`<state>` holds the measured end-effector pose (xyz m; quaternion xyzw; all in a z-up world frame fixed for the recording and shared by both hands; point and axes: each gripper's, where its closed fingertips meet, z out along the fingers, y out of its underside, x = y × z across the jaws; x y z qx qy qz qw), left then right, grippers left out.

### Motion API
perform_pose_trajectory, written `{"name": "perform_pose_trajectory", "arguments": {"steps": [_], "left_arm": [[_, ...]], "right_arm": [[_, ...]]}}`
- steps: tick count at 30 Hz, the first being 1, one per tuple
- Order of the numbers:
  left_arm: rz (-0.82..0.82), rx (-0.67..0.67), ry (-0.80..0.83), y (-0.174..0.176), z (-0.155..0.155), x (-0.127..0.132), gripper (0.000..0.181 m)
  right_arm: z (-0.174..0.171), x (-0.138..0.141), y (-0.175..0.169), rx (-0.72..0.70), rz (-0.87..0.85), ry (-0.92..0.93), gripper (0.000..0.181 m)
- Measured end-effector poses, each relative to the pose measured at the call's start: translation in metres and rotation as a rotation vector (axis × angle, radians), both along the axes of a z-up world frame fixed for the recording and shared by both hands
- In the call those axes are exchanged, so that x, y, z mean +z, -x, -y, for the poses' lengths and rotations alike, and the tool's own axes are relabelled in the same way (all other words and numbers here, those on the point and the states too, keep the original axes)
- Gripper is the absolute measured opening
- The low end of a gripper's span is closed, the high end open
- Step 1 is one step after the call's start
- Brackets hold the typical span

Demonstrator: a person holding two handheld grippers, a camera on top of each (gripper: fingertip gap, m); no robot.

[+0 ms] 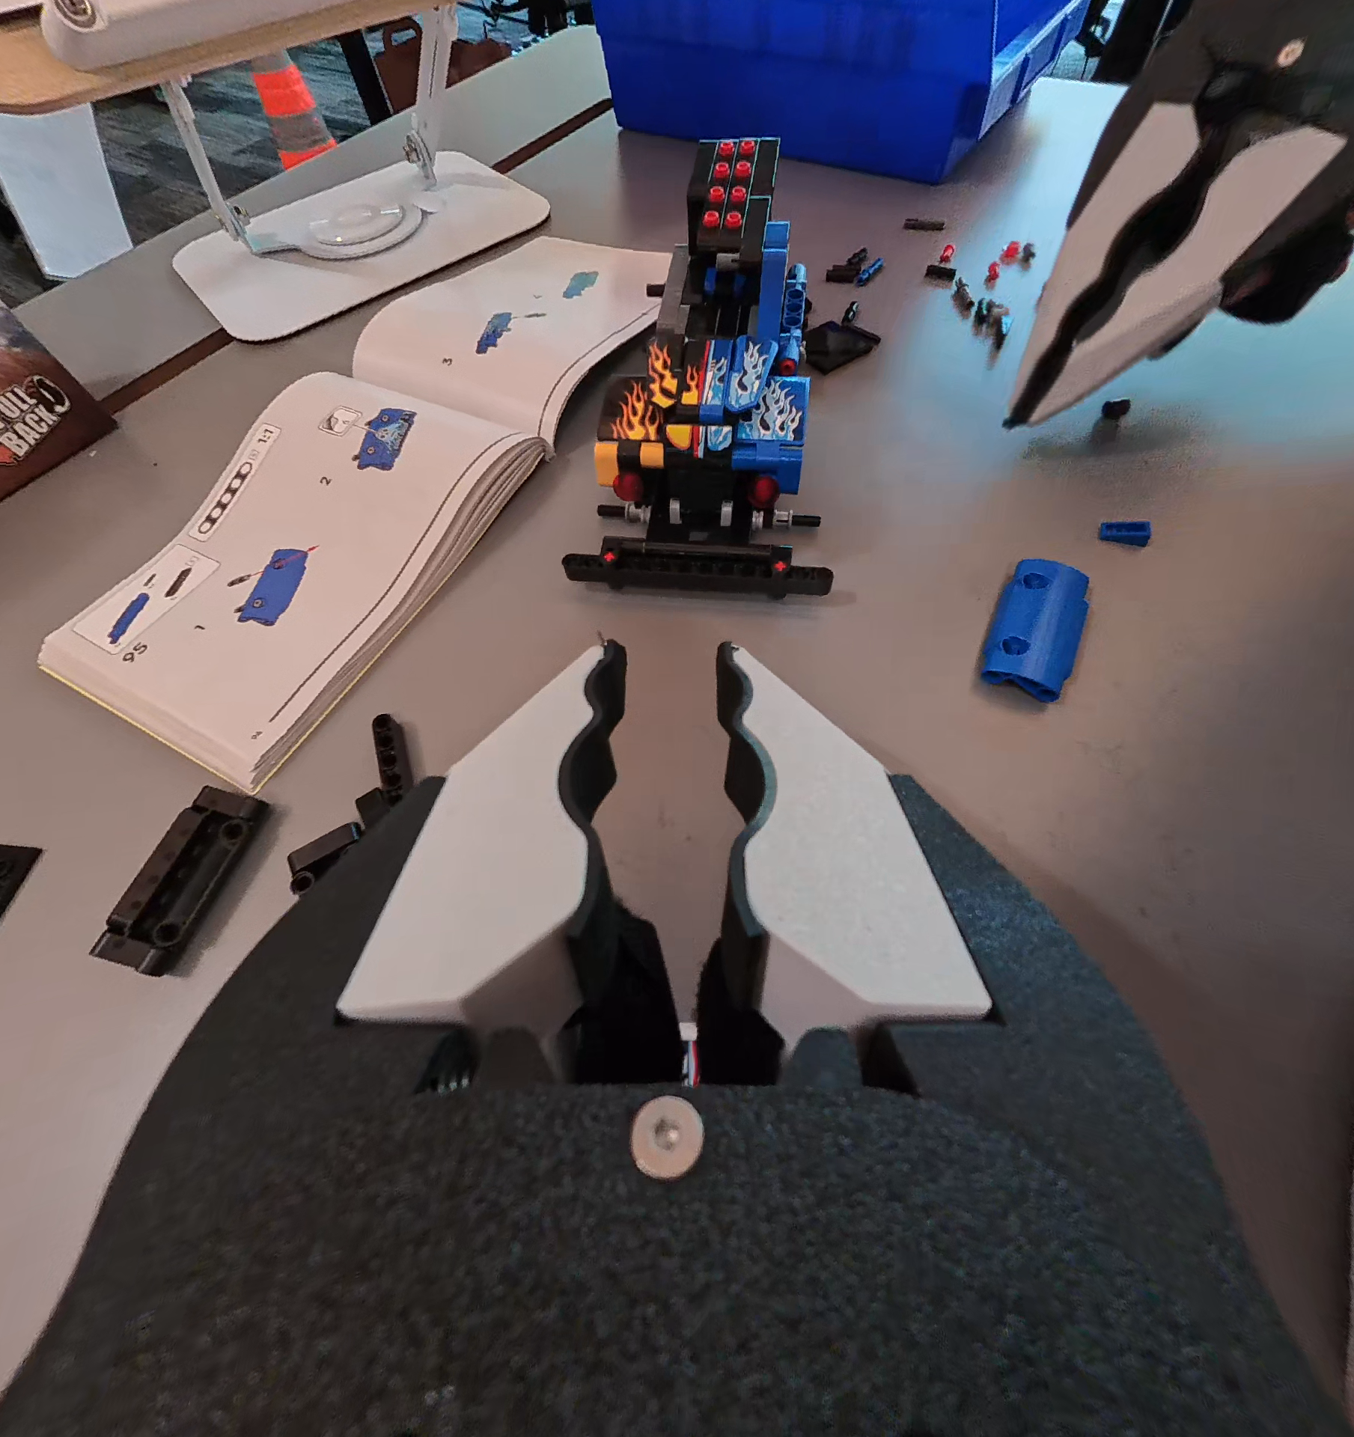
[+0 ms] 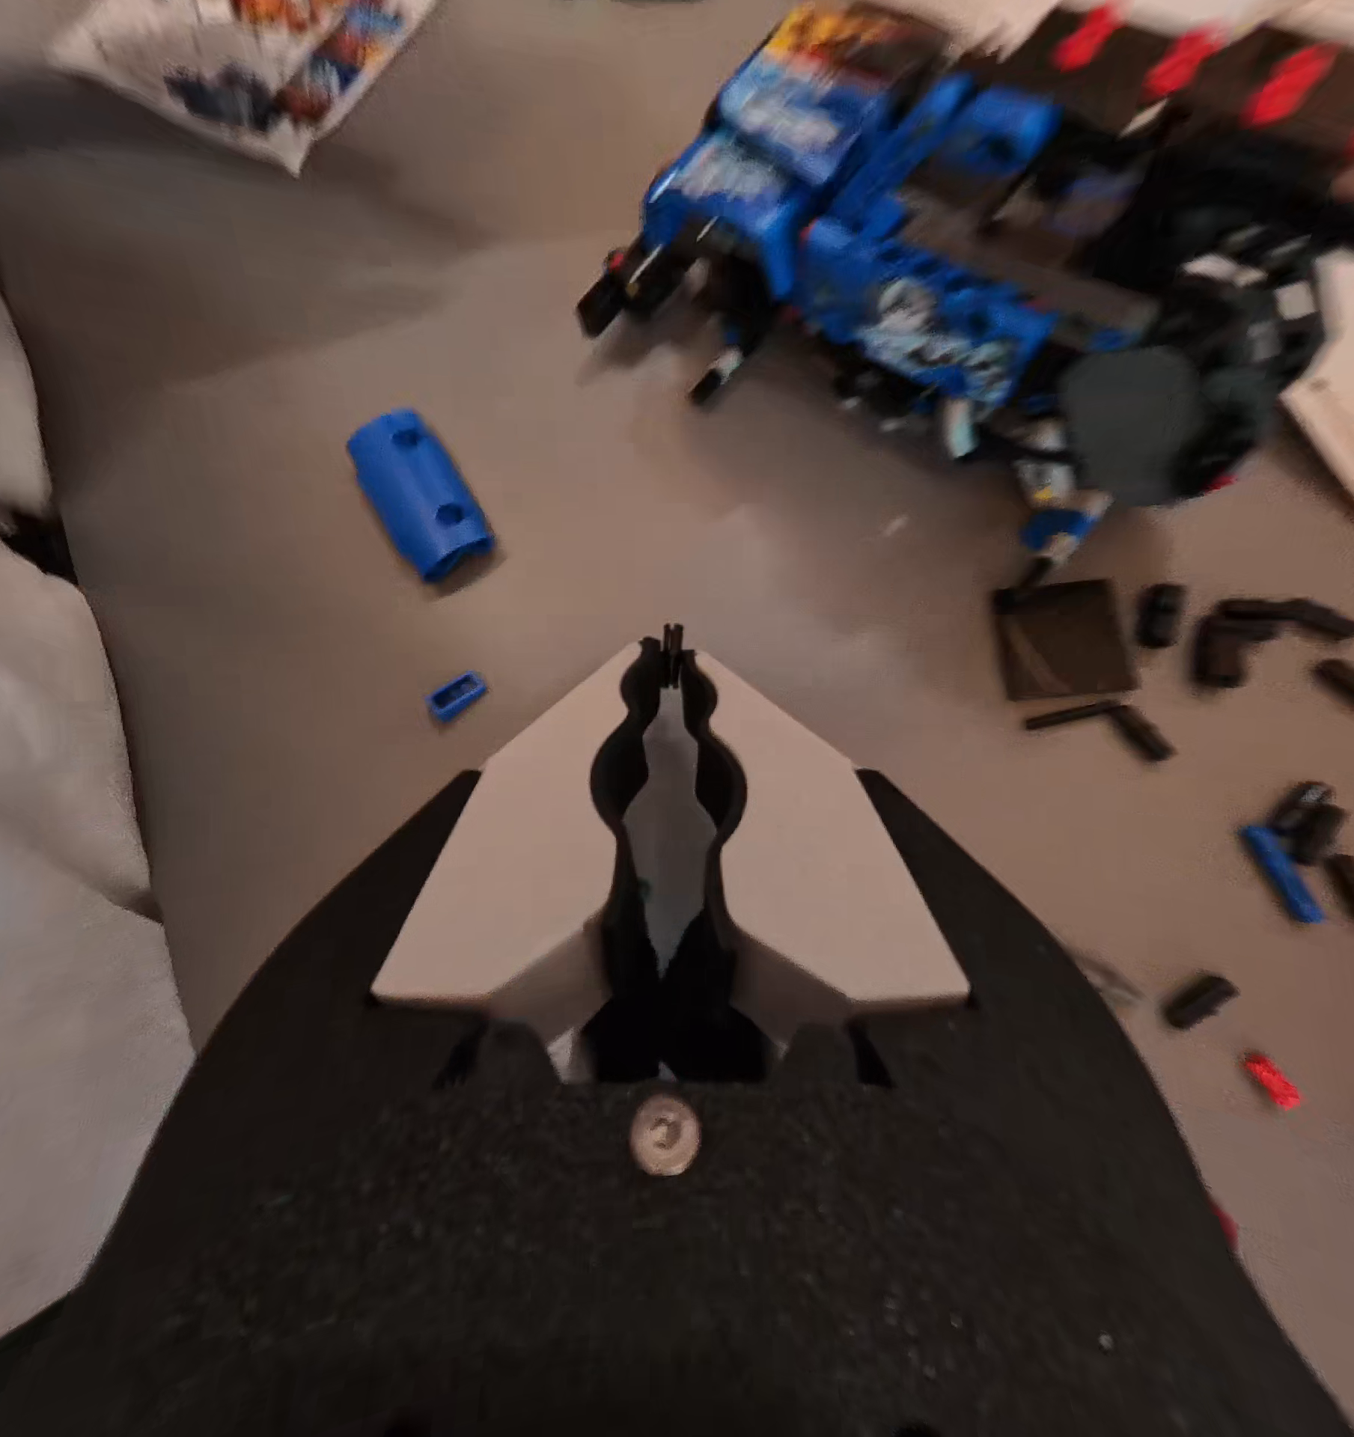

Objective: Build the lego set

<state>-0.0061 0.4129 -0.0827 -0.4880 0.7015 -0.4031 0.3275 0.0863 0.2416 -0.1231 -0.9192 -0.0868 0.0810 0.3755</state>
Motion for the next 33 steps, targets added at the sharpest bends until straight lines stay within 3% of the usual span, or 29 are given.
{"name": "perform_pose_trajectory", "arguments": {"steps": [4, 8, 11, 14, 17, 23, 27, 30, 33], "left_arm": [[0.005, -0.021, -0.007, 0.000, 0.006, 0.000, 0.022], [-0.001, -0.017, -0.036, 0.004, 0.007, -0.002, 0.022], [0.004, -0.006, -0.030, 0.007, 0.006, -0.001, 0.022], [0.010, 0.007, -0.026, 0.009, 0.003, 0.000, 0.022], [0.007, 0.016, -0.030, 0.011, 0.002, 0.000, 0.022], [0.004, 0.029, -0.018, 0.014, 0.002, -0.002, 0.022], [0.001, 0.050, -0.024, 0.018, 0.001, -0.004, 0.022], [0.005, 0.057, -0.009, 0.021, 0.001, -0.003, 0.022], [0.007, 0.064, -0.011, 0.023, 0.000, -0.001, 0.022]], "right_arm": [[0.005, -0.022, 0.004, -0.015, 0.070, 0.055, 0.008], [0.000, -0.015, 0.003, -0.051, -0.022, 0.002, 0.022], [-0.006, 0.004, -0.041, -0.191, 0.006, -0.106, 0.025], [0.002, 0.000, -0.099, -0.315, 0.114, -0.071, 0.025], [0.004, -0.011, -0.125, -0.295, 0.162, -0.012, 0.025], [-0.011, -0.018, -0.124, -0.085, 0.178, -0.001, 0.023], [-0.009, -0.021, -0.124, -0.050, 0.132, 0.008, 0.005], [-0.006, -0.021, -0.120, -0.048, 0.085, 0.012, 0.004], [-0.008, -0.002, -0.089, -0.007, 0.026, -0.037, 0.004]]}}
